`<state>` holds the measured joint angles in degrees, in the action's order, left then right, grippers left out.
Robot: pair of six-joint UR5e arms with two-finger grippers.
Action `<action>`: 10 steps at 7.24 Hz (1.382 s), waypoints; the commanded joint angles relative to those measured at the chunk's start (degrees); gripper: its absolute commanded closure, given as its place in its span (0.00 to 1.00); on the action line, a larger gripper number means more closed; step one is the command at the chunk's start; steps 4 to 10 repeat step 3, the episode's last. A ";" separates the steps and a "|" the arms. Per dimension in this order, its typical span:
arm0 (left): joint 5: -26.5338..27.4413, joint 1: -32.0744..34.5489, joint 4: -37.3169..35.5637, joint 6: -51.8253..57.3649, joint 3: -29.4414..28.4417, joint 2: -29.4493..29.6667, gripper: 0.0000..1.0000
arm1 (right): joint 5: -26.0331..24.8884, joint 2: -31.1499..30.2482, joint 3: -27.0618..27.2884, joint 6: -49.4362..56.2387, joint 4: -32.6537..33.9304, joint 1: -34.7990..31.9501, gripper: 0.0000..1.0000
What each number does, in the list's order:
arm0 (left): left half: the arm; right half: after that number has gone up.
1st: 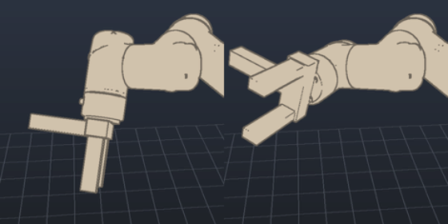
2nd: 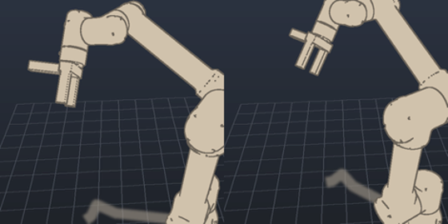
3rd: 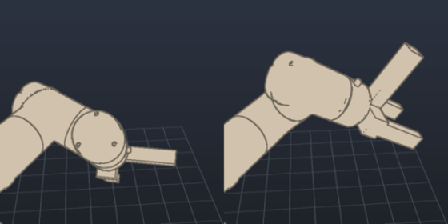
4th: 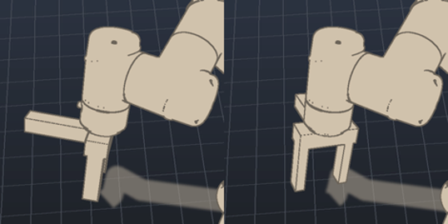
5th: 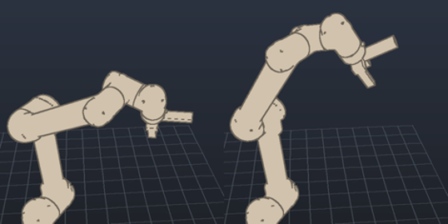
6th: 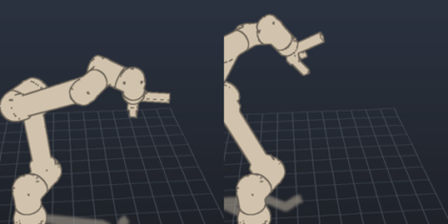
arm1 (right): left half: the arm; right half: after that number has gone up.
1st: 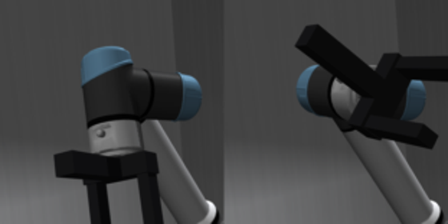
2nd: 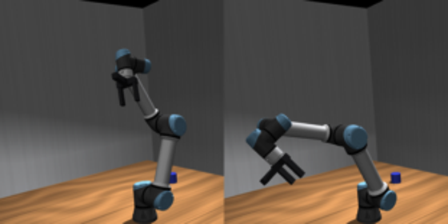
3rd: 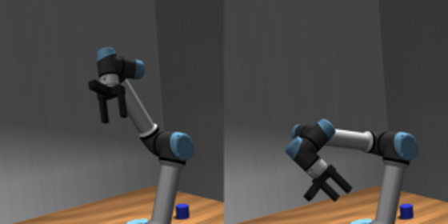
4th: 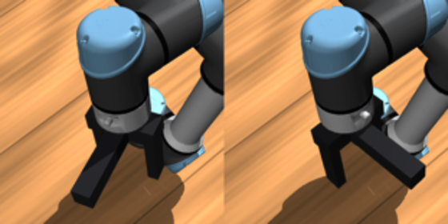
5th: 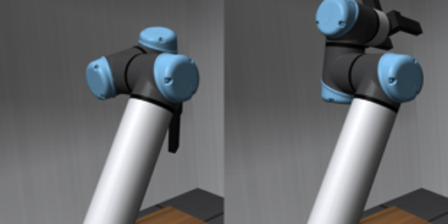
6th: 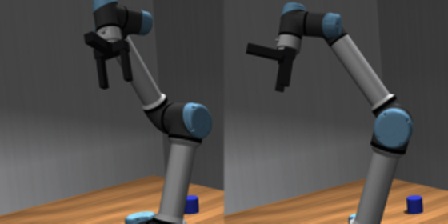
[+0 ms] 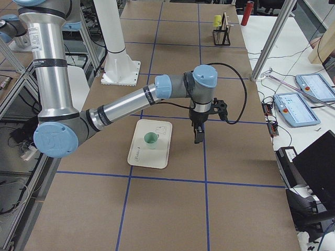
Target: Left arm grabs green cup and hands to right arm on tray
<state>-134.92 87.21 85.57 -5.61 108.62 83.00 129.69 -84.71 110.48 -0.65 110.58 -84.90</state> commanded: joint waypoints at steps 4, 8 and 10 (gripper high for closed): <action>-0.17 0.24 -0.15 5.17 -1.92 -0.03 0.00 | 2.32 -4.05 -0.18 1.00 -0.88 0.00 0.00; -0.17 0.24 -0.15 5.17 -1.92 -0.03 0.00 | 2.32 -4.05 -0.18 1.00 -0.88 0.00 0.00; -0.17 0.24 -0.15 5.17 -1.92 -0.03 0.00 | 2.32 -4.05 -0.18 1.00 -0.88 0.00 0.00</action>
